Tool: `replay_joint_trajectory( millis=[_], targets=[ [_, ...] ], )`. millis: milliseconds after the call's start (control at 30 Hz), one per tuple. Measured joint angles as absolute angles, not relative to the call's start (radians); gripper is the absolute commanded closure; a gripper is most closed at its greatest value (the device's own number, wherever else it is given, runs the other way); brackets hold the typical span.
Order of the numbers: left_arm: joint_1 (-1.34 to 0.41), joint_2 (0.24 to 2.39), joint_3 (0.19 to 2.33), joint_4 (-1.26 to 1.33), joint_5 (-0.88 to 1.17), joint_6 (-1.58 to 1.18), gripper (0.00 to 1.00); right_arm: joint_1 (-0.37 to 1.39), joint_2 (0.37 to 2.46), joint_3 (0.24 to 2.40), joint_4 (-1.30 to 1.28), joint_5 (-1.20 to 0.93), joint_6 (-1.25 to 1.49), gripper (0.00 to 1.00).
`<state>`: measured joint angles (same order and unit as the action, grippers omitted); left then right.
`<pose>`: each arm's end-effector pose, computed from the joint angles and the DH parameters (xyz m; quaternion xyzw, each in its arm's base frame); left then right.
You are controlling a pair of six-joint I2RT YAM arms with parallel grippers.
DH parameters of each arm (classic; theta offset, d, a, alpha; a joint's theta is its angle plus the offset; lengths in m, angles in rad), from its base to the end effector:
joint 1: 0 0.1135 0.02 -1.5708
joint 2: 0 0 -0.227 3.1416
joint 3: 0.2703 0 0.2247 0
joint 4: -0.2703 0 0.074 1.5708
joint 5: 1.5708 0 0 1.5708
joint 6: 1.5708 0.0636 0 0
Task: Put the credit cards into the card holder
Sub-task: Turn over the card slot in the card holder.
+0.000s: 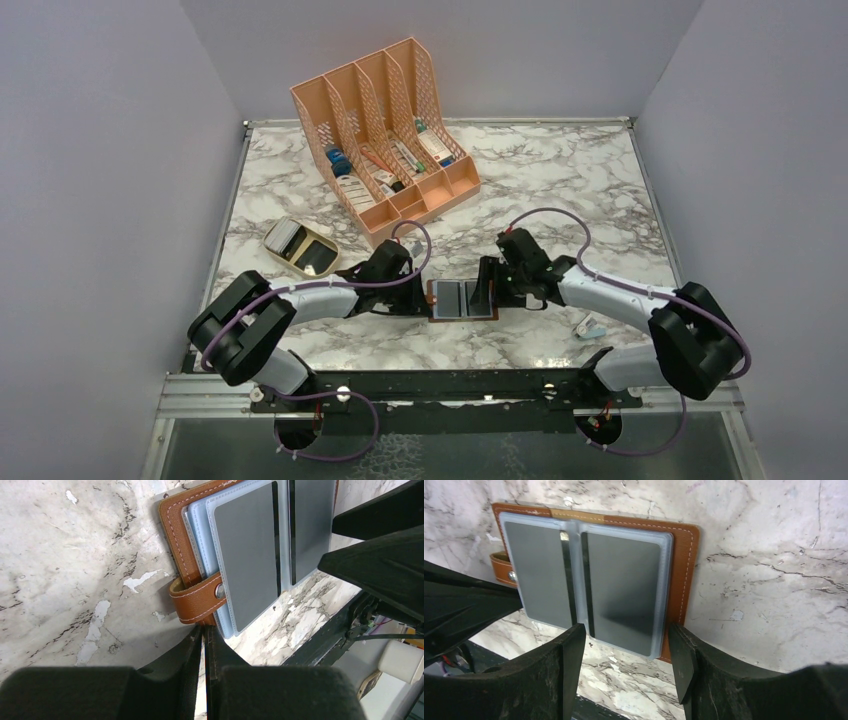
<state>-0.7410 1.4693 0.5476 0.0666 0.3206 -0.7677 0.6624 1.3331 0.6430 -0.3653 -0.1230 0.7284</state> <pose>0.1811 -0.1929 0.1017 0.0436 0.9253 -0.3457 0.1496 0.1839 0.1533 0.1232 0.0162 0.9651 0.2086 0.1572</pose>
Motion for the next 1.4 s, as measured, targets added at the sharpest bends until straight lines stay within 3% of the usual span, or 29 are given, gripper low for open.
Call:
replay_joint_trajectory(
  millis=[800,1400],
  targets=[
    [-0.742,1.411,0.570,-0.012,0.297,-0.772,0.78,0.662,1.253,0.578,-0.250,-0.249,0.760,0.47],
    [-0.742,1.251,0.533,0.022,0.216,-0.870,0.53,0.662,1.244,0.549,-0.219,-0.249,0.773,0.49]
  ],
)
